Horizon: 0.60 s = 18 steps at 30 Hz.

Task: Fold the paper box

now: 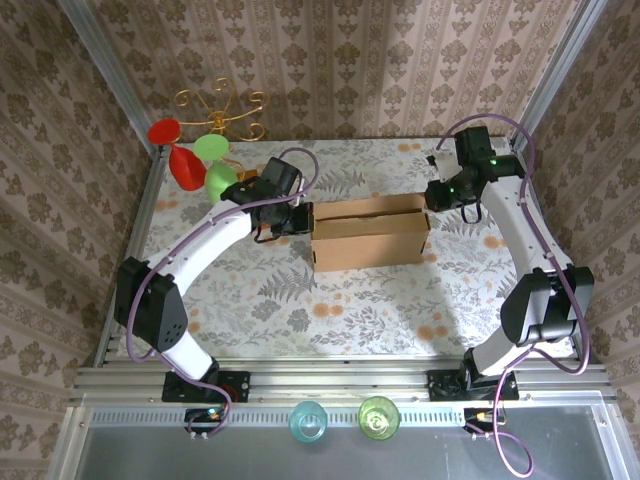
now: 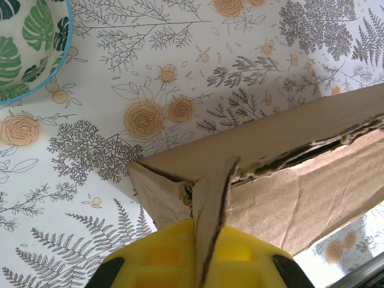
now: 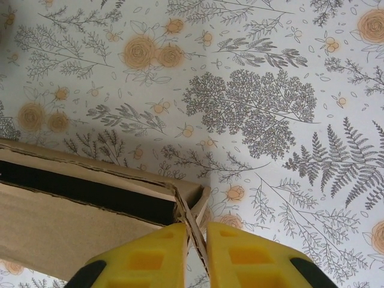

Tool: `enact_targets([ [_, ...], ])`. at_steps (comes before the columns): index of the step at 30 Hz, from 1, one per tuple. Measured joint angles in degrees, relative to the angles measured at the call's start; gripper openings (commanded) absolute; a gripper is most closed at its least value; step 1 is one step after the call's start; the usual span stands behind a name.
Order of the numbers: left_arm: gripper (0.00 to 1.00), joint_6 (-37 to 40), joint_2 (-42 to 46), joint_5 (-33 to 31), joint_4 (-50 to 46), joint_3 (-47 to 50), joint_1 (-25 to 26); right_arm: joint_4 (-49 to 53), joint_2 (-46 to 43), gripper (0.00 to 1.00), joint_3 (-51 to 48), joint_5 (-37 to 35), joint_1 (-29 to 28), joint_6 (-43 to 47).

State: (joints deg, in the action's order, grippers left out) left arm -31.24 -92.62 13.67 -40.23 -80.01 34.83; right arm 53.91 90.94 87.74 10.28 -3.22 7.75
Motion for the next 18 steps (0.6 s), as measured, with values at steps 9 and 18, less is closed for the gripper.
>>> enact_targets([
  [9, 0.0, -0.1, 0.0, -0.1, 0.2, 0.0, 0.0, 0.3, 0.3, 0.0, 0.6, -0.1, -1.2, -0.2],
  [18, 0.0, -3.1, 0.2, -1.0, 3.3, 1.6, -0.1, -1.4, -4.5, 0.0, -5.0, 0.5, -1.2, -3.5],
])
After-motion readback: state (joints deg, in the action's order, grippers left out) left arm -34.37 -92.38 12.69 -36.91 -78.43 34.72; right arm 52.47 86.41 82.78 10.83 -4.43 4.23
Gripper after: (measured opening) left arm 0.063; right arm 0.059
